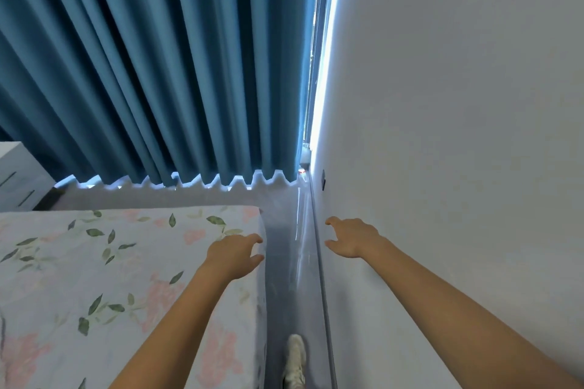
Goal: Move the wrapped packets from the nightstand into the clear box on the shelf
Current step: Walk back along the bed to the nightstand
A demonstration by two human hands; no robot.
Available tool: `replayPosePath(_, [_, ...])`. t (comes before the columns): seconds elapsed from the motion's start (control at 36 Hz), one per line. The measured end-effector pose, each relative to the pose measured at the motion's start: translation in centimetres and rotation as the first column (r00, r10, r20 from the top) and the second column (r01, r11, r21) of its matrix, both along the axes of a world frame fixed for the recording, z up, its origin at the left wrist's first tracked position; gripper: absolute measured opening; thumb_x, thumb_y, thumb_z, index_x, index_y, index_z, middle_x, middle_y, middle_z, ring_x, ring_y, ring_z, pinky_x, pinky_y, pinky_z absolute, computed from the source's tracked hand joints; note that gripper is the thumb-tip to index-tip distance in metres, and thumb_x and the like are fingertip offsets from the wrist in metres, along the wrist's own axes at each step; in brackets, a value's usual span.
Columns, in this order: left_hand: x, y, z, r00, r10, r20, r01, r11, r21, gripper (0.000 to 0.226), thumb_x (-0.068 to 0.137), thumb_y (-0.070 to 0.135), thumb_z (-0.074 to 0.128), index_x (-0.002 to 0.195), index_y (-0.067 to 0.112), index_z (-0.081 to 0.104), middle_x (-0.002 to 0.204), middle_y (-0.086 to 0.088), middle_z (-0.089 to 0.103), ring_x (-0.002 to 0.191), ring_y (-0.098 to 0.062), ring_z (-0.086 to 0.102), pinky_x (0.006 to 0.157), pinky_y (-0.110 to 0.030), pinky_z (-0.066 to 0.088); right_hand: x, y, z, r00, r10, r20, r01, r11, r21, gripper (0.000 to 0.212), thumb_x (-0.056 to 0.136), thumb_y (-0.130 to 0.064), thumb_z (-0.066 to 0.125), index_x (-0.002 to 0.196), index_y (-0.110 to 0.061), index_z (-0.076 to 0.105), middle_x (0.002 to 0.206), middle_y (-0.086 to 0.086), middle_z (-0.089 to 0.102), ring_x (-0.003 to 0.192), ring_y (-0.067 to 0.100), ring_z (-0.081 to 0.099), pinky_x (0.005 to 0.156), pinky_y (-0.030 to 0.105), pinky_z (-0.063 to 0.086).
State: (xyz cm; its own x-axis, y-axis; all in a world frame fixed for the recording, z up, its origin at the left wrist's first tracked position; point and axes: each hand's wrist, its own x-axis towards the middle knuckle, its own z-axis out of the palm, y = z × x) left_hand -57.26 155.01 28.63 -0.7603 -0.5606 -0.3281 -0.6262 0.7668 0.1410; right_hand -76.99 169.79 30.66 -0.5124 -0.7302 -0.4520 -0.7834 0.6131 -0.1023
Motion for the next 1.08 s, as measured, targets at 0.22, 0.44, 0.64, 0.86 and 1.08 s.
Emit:
replayPosePath(0.22, [-13.6,-12.5,1.2,1.0,0.02,0.013,-0.021,0.999,0.048,0.043,0.096,0.042,0.044,0.137,0.032,0.042,0.128,0.003,0.059,0.119,-0.02,0.054,0.091,-0.032,0.045,-13.5,-13.9,0.0,0.998,-0.055,0.002,0.055,0.998,0.033,0.057,0.095,-0.036,0.044,0.147,-0.023,0.024,0.139,0.007,0.047,0.128,0.028,0.041,0.1,0.038,0.041])
replayPosePath(0.44, [-20.4,-24.0,2.3,0.998,0.056,0.03,-0.058,0.997,0.051,0.043,0.097,0.043,0.042,0.138,0.031,0.044,0.126,0.002,0.061,0.118,-0.02,0.055,0.095,-0.033,0.045,-19.9,-24.4,0.7,0.999,-0.03,-0.027,0.031,0.999,0.021,0.04,0.095,-0.035,0.045,0.131,-0.017,0.049,0.133,0.008,0.051,0.126,0.027,0.043,0.097,0.037,0.041])
replayPosePath(0.64, [-26.5,-32.6,2.5,0.993,0.031,0.113,-0.038,0.998,0.059,0.041,0.096,0.045,0.043,0.132,0.029,0.053,0.127,0.003,0.051,0.126,-0.018,0.045,0.105,-0.039,0.036,-25.4,-33.8,1.2,0.999,0.023,-0.033,-0.023,1.0,-0.001,0.039,0.096,-0.039,0.043,0.129,-0.018,0.049,0.131,0.004,0.053,0.123,0.025,0.046,0.097,0.037,0.042])
replayPosePath(0.86, [-35.4,-47.5,-0.7,0.989,0.141,0.045,-0.145,0.984,0.106,0.034,0.095,0.044,0.041,0.124,0.032,0.055,0.122,0.003,0.059,0.113,-0.019,0.054,0.083,-0.032,0.044,-32.3,-50.3,-0.4,0.989,0.124,-0.085,-0.128,0.991,-0.039,0.033,0.093,-0.033,0.046,0.121,-0.017,0.052,0.123,0.002,0.059,0.118,0.025,0.051,0.09,0.034,0.043])
replayPosePath(1.08, [-38.1,-64.4,0.0,0.939,0.344,0.002,-0.34,0.929,0.143,0.033,0.096,0.042,0.041,0.125,0.033,0.054,0.123,0.009,0.06,0.114,-0.016,0.055,0.084,-0.029,0.042,-38.0,-69.2,0.5,0.972,0.228,-0.051,-0.228,0.974,0.013,0.035,0.092,-0.036,0.047,0.122,-0.019,0.051,0.122,0.003,0.058,0.118,0.024,0.048,0.085,0.031,0.04])
